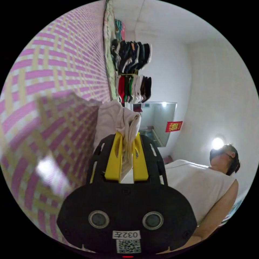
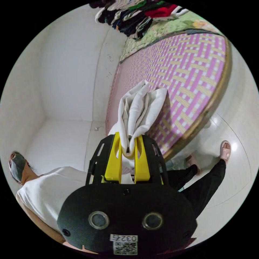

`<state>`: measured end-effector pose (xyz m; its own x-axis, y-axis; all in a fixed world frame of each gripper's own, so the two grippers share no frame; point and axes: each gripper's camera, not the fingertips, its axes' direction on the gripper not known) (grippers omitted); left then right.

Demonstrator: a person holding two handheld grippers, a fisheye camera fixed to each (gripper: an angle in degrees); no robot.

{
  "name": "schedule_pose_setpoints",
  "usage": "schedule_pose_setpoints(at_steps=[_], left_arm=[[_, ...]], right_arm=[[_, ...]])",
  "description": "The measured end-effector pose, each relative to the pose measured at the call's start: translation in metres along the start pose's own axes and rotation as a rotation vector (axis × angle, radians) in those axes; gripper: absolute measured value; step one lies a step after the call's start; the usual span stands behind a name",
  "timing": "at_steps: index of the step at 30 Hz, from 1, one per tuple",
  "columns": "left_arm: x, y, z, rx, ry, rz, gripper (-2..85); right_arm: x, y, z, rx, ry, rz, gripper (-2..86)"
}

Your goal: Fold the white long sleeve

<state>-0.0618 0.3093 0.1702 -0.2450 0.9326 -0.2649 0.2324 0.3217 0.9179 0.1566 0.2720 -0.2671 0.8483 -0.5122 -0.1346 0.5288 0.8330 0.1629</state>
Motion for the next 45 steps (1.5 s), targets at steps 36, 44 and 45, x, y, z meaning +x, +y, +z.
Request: schedule_pose_setpoints(at_steps=[36,44,45], left_arm=[[0.184,-0.399,0.46,-0.298,0.256,0.354,1.6],[0.331,-0.616,0.397,-0.188,0.368,0.489,1.7],[0.336,-0.633,0.392,-0.173,0.366,0.481,1.7]], right_arm=[[0.064,-0.077,-0.558,0.462,-0.176,-0.491,7.1],[-0.075,-0.267,-0.606,0.414,-0.241,-0.715,7.0],[-0.082,-0.281,-0.609,0.41,-0.252,-0.714,7.0]])
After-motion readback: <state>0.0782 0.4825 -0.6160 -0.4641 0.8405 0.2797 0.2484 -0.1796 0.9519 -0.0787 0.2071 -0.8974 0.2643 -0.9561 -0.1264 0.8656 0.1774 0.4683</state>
